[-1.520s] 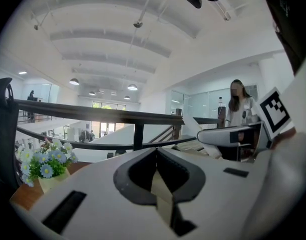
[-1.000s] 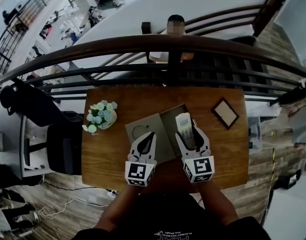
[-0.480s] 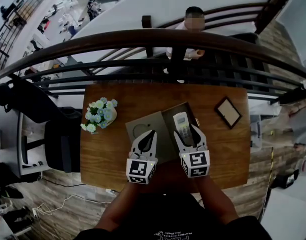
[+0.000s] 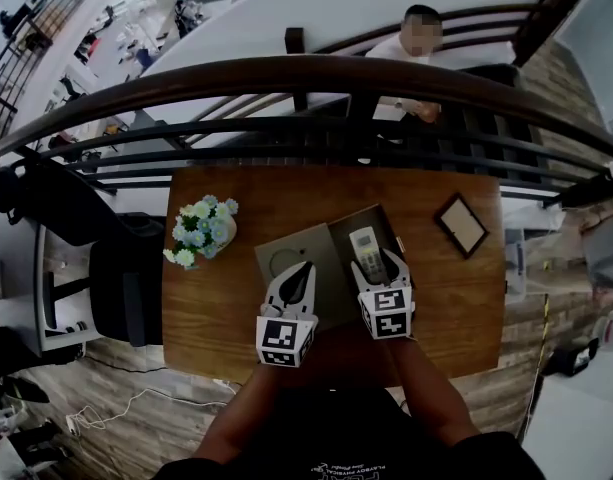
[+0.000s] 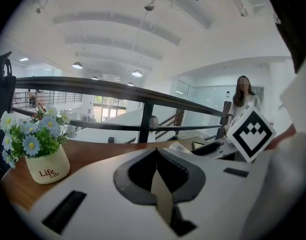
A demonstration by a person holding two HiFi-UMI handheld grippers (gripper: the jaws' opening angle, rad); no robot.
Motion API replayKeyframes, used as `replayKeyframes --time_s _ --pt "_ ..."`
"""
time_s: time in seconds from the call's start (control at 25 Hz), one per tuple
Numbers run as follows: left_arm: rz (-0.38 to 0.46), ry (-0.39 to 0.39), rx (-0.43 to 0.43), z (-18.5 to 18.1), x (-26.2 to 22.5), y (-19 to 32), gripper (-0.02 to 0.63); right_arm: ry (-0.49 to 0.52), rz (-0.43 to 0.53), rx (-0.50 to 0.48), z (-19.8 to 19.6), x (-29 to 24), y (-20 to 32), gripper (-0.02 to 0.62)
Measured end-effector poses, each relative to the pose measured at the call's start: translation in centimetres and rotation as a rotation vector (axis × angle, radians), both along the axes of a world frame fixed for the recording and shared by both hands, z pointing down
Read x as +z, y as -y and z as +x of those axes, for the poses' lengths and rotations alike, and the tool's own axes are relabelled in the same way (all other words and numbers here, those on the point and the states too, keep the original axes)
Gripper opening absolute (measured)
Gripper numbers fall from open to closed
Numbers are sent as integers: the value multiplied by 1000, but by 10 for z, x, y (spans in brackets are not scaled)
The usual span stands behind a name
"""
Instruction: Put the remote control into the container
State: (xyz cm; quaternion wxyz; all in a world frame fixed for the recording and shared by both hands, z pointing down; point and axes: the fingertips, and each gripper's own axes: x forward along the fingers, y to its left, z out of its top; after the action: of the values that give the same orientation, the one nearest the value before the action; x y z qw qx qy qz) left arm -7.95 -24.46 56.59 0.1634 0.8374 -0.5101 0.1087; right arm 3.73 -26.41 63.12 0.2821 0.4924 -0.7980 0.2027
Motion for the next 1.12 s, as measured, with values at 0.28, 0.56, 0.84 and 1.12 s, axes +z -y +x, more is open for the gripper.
replayKeyframes --time_s 0.28,0.56,0.84,1.12 --pt "-34 -2 -8 -5 9 0 6 -48 -48 -31 2 27 6 264" --pt "-29 -4 -26 -13 9 2 6 -83 -126 -58 0 47 10 264" --pt "-28 -3 -29 -16 8 6 6 -85 -177 -62 -4 62 15 264" --pt "-23 1 -28 -14 9 5 6 -92 -201 -65 -3 72 16 264"
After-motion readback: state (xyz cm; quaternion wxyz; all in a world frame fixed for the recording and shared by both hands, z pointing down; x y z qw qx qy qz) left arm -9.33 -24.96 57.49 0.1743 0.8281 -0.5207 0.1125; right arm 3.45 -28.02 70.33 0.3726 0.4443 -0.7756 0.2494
